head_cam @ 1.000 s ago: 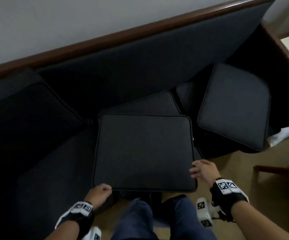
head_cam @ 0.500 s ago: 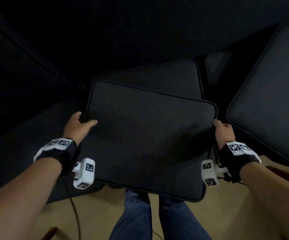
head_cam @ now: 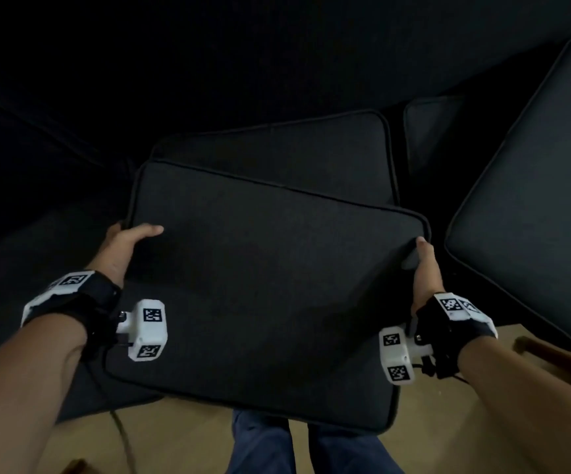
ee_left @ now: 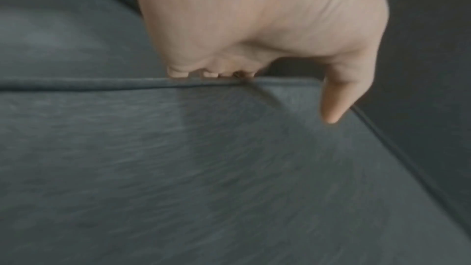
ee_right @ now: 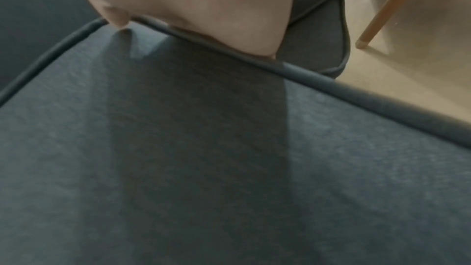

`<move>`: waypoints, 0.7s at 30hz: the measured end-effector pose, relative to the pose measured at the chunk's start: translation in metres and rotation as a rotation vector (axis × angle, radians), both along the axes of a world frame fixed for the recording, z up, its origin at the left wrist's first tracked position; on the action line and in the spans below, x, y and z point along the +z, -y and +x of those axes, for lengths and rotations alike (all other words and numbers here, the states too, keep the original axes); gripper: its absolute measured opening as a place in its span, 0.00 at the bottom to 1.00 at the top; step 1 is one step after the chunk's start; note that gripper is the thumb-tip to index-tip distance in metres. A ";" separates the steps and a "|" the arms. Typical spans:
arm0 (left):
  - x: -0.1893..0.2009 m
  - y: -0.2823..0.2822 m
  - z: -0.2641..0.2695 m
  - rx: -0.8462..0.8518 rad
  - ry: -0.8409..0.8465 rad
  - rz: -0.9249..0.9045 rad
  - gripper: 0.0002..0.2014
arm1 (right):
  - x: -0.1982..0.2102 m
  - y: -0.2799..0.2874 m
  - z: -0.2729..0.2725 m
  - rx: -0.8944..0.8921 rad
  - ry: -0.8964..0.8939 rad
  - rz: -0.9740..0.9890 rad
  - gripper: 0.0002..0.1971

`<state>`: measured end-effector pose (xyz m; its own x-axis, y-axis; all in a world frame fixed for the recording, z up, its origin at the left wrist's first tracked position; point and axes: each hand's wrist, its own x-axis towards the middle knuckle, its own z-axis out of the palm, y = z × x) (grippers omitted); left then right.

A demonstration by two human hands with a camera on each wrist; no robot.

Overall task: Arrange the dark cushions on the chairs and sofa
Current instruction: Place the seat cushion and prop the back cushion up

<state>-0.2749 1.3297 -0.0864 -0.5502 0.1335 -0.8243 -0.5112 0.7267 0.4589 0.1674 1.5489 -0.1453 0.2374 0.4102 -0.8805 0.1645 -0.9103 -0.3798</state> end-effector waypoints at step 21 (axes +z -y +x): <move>0.223 0.052 0.059 0.464 -0.090 0.340 0.23 | 0.297 -0.028 -0.069 0.022 -0.262 0.399 0.09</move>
